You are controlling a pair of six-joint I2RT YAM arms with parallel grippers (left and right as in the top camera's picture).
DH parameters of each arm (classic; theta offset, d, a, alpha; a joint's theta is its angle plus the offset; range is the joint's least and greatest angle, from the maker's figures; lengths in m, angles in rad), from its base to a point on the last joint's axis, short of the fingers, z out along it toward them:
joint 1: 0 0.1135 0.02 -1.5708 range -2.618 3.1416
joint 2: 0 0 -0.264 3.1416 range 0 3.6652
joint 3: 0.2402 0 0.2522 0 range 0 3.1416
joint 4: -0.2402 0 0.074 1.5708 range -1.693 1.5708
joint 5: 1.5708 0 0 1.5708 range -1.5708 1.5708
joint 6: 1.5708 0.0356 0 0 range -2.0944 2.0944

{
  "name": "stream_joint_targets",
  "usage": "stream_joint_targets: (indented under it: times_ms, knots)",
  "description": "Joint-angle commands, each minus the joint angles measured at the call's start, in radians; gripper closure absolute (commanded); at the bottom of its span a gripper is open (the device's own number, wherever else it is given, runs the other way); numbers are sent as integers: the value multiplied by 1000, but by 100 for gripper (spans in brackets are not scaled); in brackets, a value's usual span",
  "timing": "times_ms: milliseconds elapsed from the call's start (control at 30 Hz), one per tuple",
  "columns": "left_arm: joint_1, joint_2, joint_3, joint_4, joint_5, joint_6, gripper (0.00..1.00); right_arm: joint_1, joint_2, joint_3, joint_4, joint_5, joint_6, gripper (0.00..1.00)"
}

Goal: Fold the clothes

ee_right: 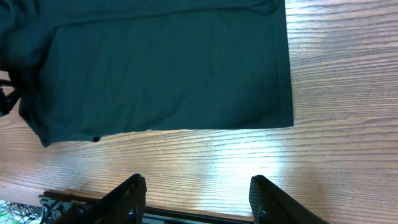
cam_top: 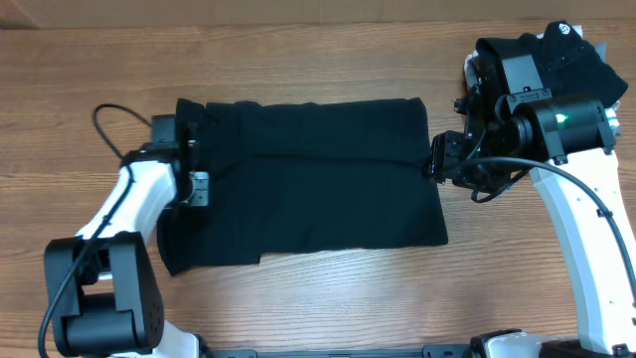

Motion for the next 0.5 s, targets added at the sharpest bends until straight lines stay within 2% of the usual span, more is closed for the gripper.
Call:
stream_joint_targets:
  times_ms: [0,200,467]
  knots:
    - [90,6,43,-34,3,-84,96,4,-14,-4,1,10,1,42]
    - [180,5,66,-41,4,-128,96,4,-14,-4,3,10,1,42]
    - [229,5,67,4,2,-142,96,4,-14,-4,6,10,1,42]
